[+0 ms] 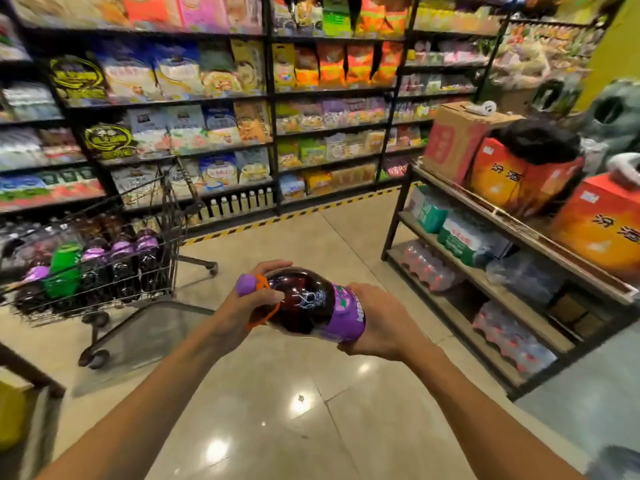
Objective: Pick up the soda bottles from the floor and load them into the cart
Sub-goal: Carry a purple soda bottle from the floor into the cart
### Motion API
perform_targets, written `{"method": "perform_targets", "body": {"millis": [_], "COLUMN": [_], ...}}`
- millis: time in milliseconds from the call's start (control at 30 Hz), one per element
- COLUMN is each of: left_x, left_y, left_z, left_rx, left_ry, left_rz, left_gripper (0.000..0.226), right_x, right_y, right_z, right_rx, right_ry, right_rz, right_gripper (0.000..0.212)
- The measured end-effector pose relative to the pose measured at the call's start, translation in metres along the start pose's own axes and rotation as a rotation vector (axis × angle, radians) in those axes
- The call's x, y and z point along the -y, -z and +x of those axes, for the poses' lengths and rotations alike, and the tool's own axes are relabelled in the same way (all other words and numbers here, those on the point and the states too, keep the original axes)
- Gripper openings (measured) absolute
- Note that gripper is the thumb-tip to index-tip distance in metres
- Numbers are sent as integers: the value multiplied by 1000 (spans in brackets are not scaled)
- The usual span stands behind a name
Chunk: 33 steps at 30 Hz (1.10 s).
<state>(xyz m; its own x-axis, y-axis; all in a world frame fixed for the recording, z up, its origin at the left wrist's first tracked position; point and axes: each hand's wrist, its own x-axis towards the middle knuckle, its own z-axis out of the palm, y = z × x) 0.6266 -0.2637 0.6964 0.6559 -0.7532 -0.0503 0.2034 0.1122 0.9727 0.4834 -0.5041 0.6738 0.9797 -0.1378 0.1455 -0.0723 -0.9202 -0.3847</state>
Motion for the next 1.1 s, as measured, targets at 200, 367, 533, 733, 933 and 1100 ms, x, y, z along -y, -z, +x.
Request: {"method": "perform_targets", "body": {"millis": [200,367,533,733,933,1100], "left_x": [-16,-29,-41,-47,-61,-71], "left_y": [72,117,154,205,274,355], "left_z": [12,24,33,40,50,62], "left_rx": [-210,-399,-538,-715,-806,-871], "left_ry": [-47,-78,-124,-143,-140,-151], "left_rz": [-46,-54,-78,-89,-67,-66], "left_gripper": [79,96,85,88,88,72], "right_x": [19,35,59,97,141,190], "right_y": [-25,-45,-60,-96,-136,-178], "right_z": [114,208,282,364,442,512], "right_rx": [82,152,212,301,360,371], "right_ry": [220,415,559,704,797,825], "right_rz": [67,125,165,199,181,150], "right_gripper": [77,80,79,85,74,67]}}
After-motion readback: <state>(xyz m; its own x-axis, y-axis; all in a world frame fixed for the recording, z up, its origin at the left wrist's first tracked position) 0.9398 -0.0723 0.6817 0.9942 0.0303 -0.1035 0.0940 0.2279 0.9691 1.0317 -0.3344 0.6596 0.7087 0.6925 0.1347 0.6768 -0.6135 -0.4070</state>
